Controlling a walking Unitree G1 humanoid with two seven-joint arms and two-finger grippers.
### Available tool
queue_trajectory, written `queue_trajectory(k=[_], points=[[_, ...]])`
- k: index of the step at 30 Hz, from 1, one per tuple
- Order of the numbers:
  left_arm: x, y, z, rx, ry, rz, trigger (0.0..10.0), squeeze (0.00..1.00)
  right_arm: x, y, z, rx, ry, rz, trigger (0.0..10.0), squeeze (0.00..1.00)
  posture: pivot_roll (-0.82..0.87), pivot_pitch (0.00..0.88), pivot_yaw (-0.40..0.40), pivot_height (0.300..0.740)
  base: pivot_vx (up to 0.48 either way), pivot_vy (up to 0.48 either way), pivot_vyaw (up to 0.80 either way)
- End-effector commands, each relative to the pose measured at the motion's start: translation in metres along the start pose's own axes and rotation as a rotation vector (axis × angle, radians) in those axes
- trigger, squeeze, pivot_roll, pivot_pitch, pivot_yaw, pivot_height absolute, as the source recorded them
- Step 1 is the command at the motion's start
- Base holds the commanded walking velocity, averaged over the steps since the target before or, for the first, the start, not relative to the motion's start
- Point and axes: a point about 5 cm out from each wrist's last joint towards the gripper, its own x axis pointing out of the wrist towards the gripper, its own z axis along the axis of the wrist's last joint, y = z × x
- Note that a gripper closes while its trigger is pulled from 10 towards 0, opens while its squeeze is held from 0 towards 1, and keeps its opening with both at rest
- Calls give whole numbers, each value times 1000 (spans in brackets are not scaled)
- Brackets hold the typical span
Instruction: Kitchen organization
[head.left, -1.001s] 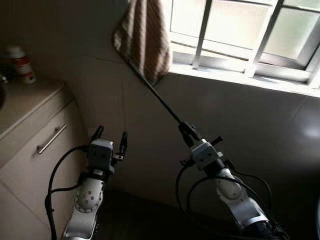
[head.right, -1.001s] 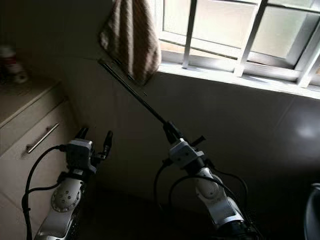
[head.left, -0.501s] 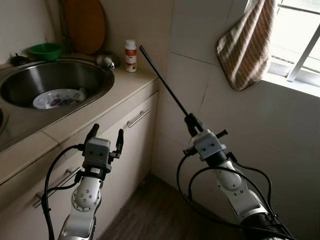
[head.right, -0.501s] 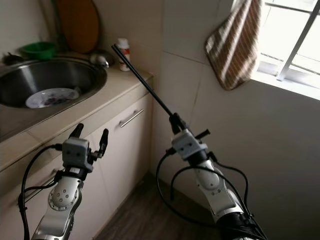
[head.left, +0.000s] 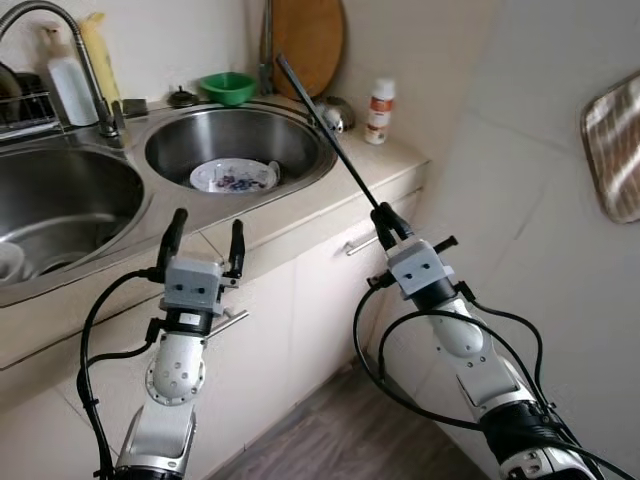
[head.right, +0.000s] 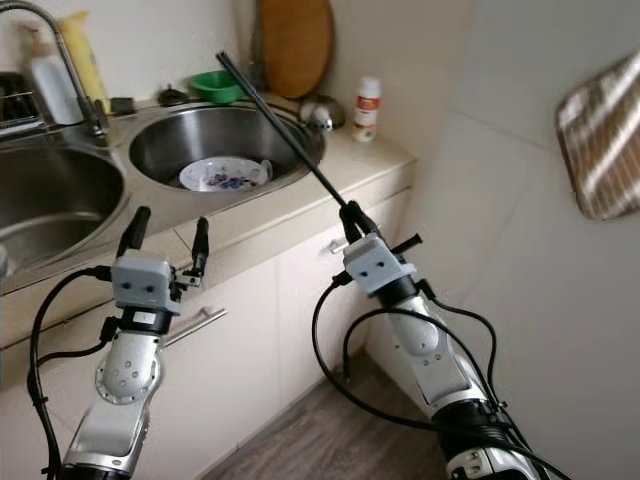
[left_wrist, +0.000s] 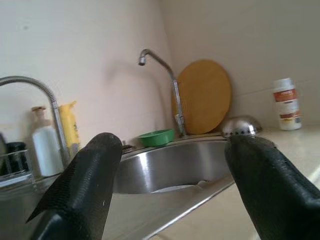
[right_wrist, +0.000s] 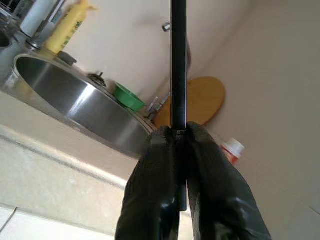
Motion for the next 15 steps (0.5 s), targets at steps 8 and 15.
queue_trajectory(k=[8,15], points=[[2,7,6,25,-26,30,10000,0,15,-1,5,17,-19,12,0,0,78,0,-95,740,326,0,800],[3,6,7,27,-33,26,10000,0,19,-1,3,40,-1,11,0,0,79,0,-95,740,346,0,800]])
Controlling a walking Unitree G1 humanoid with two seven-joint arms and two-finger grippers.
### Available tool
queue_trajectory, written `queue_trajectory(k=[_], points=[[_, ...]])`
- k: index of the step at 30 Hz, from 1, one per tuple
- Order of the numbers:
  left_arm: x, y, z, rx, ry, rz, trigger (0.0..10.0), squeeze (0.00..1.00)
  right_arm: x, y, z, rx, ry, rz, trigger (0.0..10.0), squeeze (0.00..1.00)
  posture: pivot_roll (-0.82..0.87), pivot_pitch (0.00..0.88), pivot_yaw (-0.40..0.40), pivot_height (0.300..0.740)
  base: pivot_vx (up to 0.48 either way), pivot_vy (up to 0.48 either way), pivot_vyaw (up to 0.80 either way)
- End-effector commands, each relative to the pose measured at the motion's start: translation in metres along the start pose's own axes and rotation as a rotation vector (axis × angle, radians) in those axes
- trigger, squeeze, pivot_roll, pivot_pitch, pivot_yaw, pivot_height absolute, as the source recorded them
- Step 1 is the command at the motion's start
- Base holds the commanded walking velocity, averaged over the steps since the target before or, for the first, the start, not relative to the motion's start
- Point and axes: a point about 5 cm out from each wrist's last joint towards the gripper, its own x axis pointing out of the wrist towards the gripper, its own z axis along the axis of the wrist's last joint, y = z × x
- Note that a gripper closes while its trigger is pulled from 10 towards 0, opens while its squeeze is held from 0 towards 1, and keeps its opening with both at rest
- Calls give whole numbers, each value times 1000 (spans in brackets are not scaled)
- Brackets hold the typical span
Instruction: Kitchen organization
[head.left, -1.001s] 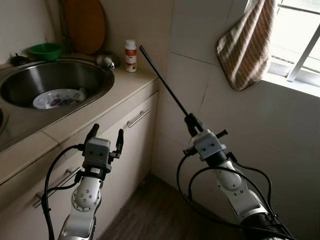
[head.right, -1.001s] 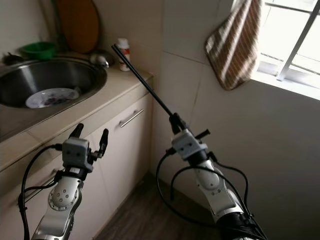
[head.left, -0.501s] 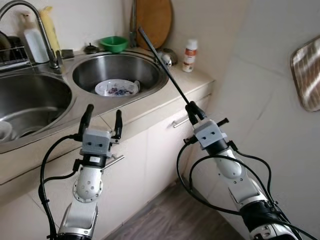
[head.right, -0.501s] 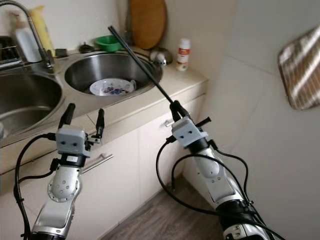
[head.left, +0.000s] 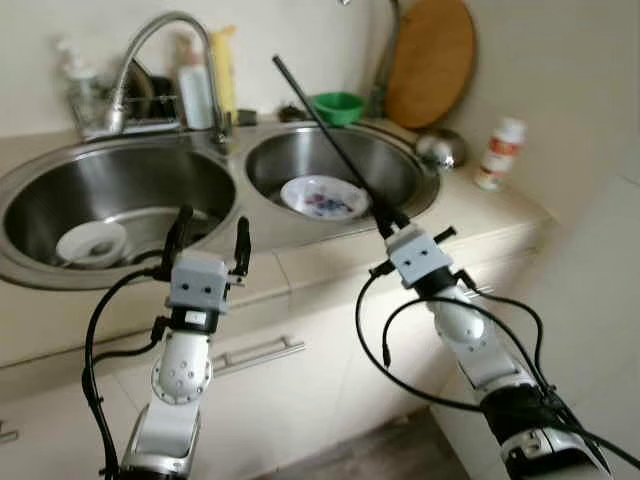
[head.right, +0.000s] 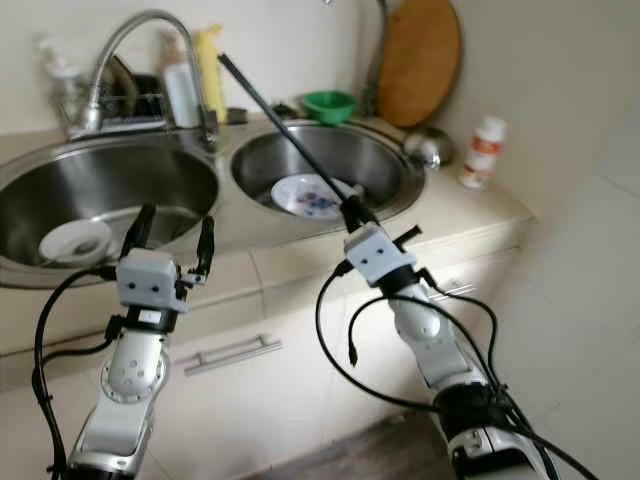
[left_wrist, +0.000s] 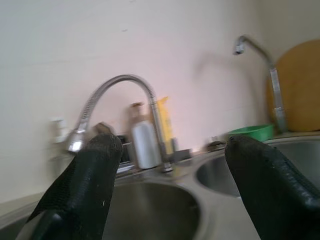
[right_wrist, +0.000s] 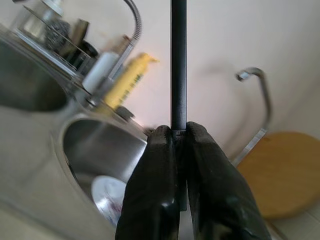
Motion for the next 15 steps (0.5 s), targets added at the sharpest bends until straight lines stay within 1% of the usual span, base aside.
queue_trajectory(k=[1,3,5,7,8,9,10,11,12,13,14,15], points=[[1,6,1,21,-3,10,10000,0,8,2,5,23,-13,5,0,0,80,0,-95,740,337,0,800],[1,6,1,21,-3,11,10000,0,13,-4,6,36,-7,-18,0,0,80,0,-95,740,311,0,800],[1,6,1,21,-3,11,10000,0,15,-7,7,35,-10,-22,0,0,81,0,-96,740,300,0,800],[1,5,1,20,-2,10,10000,0,17,-9,7,33,-13,-25,0,0,79,0,-96,740,0,0,800],[1,4,1,9,-1,6,10000,0,22,-13,8,38,-7,-26,0,0,79,0,-97,740,0,0,800],[1,3,1,6,-4,3,10000,0,24,-14,8,41,0,-25,0,0,79,0,-97,740,0,0,800],[1,2,2,5,-6,0,10000,0,27,-16,6,73,26,-27,10000,0,79,0,-97,740,0,0,0],[1,2,2,5,-6,0,10000,0,27,-16,6,73,26,-27,10000,0,79,0,-97,740,0,0,0],[2,1,2,5,-8,-2,10000,0,32,-17,2,112,69,-19,10000,0,80,0,-98,740,0,0,0],[2,1,2,5,-8,-2,10000,0,32,-17,2,112,69,-19,10000,0,80,0,-98,740,0,0,0],[2,1,2,4,-6,-4,10000,0,36,-20,-4,133,130,-26,10000,0,82,0,-99,740,0,0,0],[2,1,2,4,-6,-4,10000,0,36,-20,-4,133,130,-26,10000,0,82,0,-99,740,0,0,0]])
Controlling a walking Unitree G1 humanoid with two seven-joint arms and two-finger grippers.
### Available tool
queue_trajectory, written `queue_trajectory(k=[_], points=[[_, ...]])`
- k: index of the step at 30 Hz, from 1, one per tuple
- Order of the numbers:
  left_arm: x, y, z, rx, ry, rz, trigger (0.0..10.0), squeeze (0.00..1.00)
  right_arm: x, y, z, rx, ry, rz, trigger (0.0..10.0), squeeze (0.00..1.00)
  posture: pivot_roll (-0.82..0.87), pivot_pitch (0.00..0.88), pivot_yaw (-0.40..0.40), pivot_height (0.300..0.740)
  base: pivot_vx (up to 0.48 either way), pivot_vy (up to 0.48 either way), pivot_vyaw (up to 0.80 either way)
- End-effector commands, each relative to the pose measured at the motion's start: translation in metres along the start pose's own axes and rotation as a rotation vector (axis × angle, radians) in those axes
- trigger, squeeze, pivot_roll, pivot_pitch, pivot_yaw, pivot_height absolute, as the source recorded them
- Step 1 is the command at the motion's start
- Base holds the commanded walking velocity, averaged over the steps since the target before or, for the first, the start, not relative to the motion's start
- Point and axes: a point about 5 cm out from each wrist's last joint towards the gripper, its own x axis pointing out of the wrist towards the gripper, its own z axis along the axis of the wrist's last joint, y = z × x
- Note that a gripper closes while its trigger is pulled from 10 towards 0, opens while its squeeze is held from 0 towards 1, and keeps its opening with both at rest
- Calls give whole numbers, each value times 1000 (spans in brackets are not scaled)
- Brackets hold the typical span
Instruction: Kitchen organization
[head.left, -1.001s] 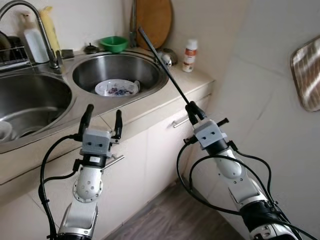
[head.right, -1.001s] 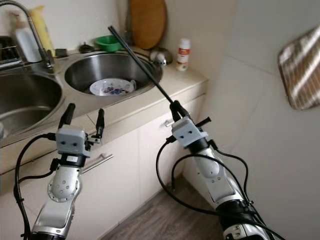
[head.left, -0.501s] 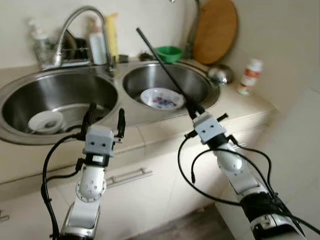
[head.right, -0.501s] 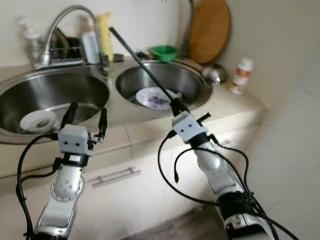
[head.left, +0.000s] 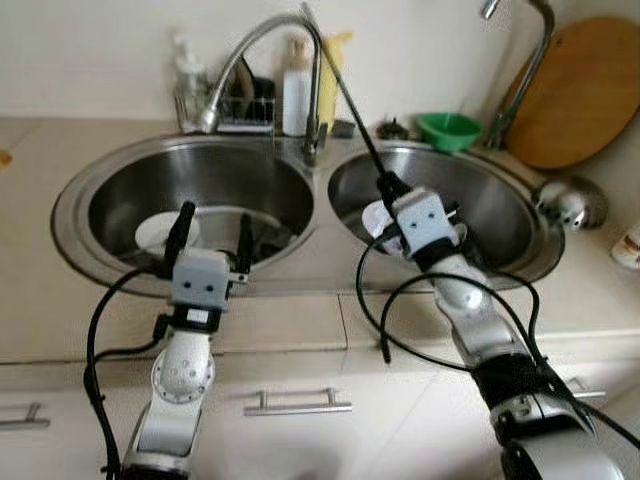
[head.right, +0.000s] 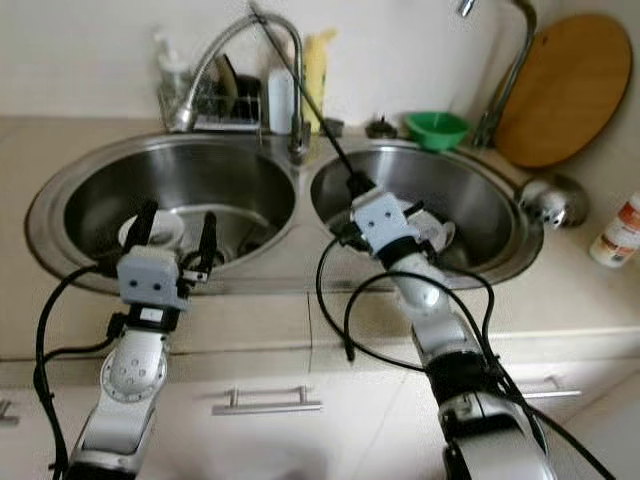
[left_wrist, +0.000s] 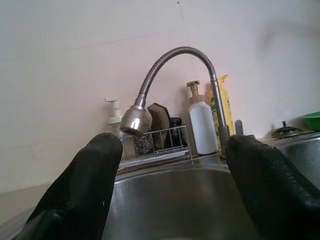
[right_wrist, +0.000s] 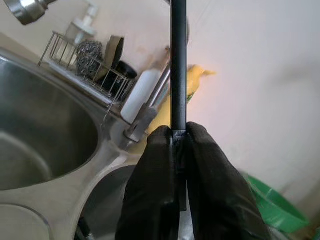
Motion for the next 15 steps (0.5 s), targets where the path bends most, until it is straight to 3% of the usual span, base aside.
queue_trajectory(k=[1,2,3,8,11,15], points=[[0,0,1,2,1,-1,10000,0,4,-10,-12,43,112,-41,10000,0,87,0,-103,740,0,0,0],[0,0,1,2,1,-1,10000,0,4,-10,-12,43,112,-41,10000,0,87,0,-103,740,0,0,0],[0,-1,0,2,5,-2,10000,0,7,-17,-23,99,233,-82,10000,0,89,0,-105,740,0,0,0],[-1,-1,0,2,10,-4,10000,0,6,-29,-40,175,390,-156,10000,0,94,0,-110,740,0,0,0],[-2,-1,-1,2,17,-5,10000,0,-1,-46,-53,292,515,-282,10000,0,96,0,-112,740,0,0,0],[-4,-2,-3,1,28,-11,10000,0,-10,-46,-66,394,620,-291,10000,0,93,0,-111,740,0,0,0]])
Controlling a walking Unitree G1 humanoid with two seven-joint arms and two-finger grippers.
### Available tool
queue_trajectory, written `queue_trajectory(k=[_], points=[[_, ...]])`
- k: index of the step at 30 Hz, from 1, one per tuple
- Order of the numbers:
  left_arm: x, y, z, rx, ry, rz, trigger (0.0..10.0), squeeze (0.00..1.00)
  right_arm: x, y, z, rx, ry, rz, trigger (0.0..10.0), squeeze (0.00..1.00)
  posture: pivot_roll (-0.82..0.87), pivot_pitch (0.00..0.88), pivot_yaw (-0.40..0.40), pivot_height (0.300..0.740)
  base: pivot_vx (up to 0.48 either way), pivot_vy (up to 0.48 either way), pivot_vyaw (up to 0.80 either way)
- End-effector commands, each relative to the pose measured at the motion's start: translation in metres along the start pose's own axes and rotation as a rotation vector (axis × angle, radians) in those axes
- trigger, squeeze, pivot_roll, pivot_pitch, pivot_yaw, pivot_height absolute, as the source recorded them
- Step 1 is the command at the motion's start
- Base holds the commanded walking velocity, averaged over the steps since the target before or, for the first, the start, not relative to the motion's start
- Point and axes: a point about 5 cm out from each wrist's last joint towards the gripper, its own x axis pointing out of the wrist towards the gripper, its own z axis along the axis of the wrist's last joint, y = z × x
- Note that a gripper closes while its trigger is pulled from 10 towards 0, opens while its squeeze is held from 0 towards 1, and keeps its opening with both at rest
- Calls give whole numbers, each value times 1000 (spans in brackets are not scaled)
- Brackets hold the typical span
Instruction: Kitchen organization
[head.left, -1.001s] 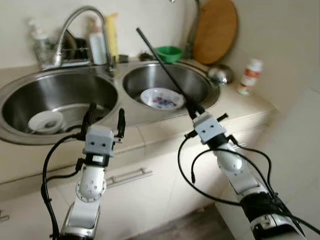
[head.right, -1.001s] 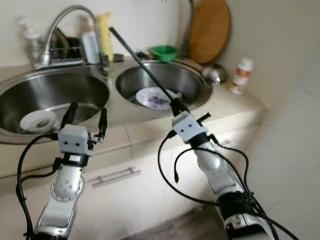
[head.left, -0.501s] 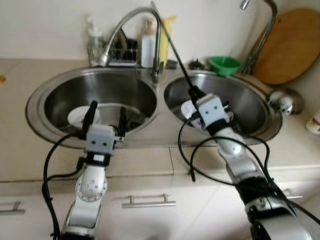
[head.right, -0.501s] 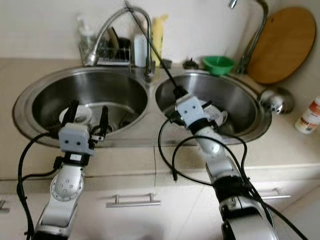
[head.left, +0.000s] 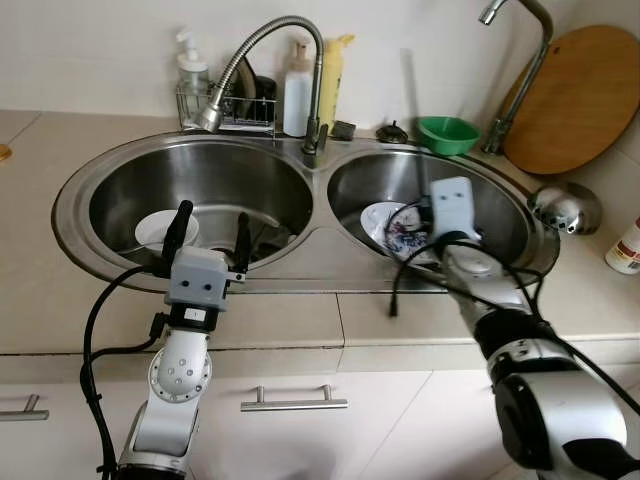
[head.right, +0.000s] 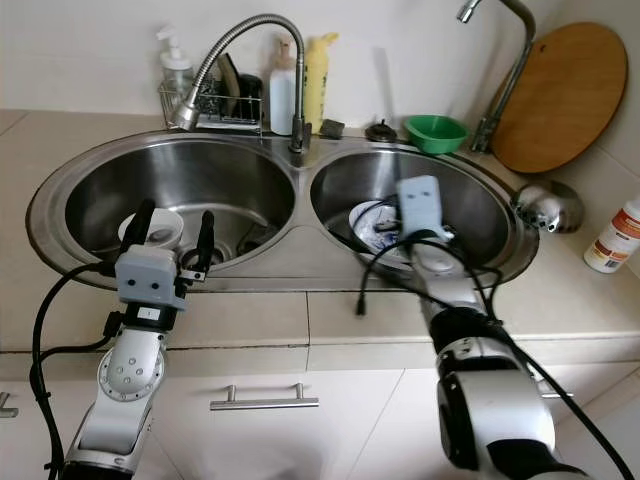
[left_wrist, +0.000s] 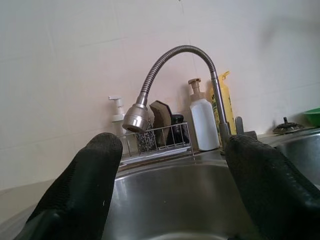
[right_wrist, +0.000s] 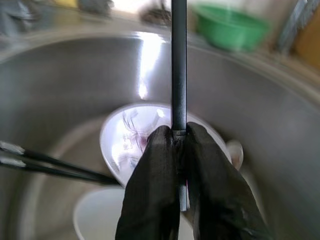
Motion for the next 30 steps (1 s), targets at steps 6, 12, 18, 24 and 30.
queue_trajectory(k=[6,12,18,24,30], points=[[-1,-5,-1,-7,12,-18,10000,0,-3,11,-13,34,39,105,10000,1000,83,0,-105,740,0,0,0],[-3,-7,-2,-12,20,-27,10000,0,-5,21,-5,73,-56,173,10000,1000,79,0,-100,740,0,0,0],[-3,-8,-3,-16,24,-26,10000,0,-7,30,1,106,-115,236,10000,1000,81,0,-101,740,0,0,0],[-3,-7,-1,-44,16,-24,10000,0,-14,29,12,136,-253,172,10000,1000,88,0,-106,740,0,0,0],[-1,-6,2,-46,1,-22,10000,0,-29,38,25,149,-413,155,10000,0,82,0,-100,740,0,0,0]])
